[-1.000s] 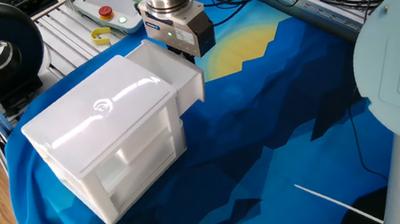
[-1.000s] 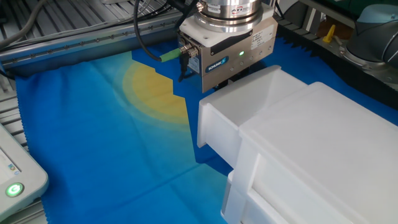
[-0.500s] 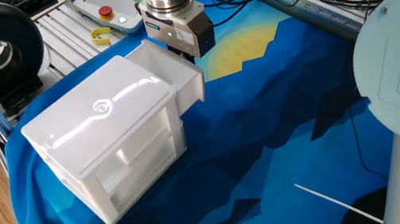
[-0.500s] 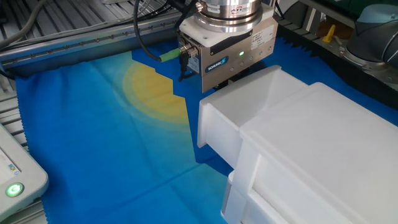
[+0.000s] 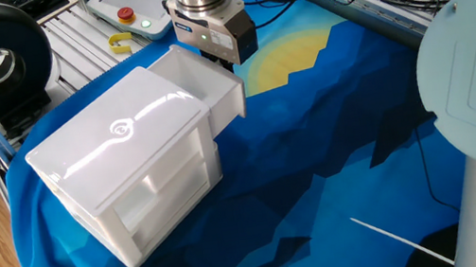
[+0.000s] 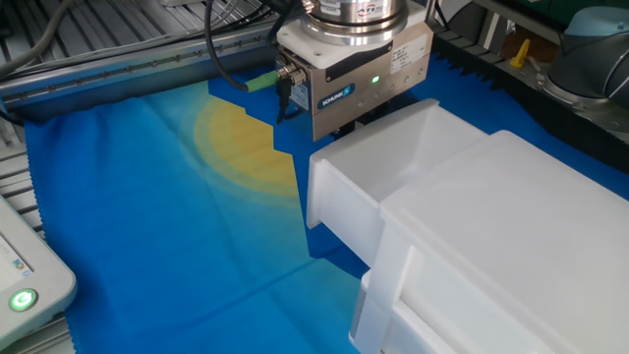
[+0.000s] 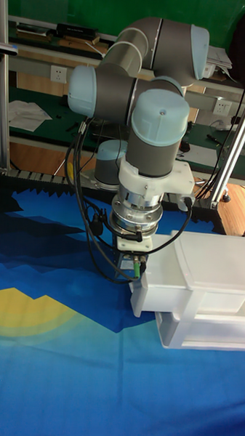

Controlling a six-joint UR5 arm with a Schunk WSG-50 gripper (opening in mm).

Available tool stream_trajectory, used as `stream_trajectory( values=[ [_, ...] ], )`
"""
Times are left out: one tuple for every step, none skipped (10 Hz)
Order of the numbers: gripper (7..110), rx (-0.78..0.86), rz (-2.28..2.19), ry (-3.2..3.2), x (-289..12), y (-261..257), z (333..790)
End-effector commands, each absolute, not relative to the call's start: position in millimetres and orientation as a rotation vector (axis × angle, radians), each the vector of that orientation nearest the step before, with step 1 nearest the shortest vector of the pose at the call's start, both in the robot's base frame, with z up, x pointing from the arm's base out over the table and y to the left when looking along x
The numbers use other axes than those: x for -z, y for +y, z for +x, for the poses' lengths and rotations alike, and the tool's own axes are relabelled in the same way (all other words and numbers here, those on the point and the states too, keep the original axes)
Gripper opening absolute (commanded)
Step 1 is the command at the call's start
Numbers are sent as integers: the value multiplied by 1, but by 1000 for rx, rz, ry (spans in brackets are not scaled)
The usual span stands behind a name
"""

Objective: Grasp the handle and open the drawer

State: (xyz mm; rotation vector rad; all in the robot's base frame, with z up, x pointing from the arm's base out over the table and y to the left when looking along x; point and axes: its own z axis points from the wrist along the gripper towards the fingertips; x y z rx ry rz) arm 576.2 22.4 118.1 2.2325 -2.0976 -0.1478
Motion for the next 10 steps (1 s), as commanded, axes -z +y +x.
stream_trajectory(
  values=[
    [7, 155, 2236, -2102, -120, 20, 578],
    [7, 150, 2235, -2098, -120, 19, 578],
    [7, 145, 2234, -2095, -120, 17, 577],
    [7, 142, 2241, -2091, -119, 15, 578],
    [7, 162, 2248, -2099, -117, 16, 577],
    [7, 162, 2251, -2096, -117, 15, 577],
    [7, 162, 2254, -2092, -118, 13, 577],
    [7, 159, 2254, -2089, -119, 11, 577],
    [7, 159, 2253, -2088, -119, 10, 577],
    [7, 157, 2252, -2087, -119, 10, 577]
  ],
)
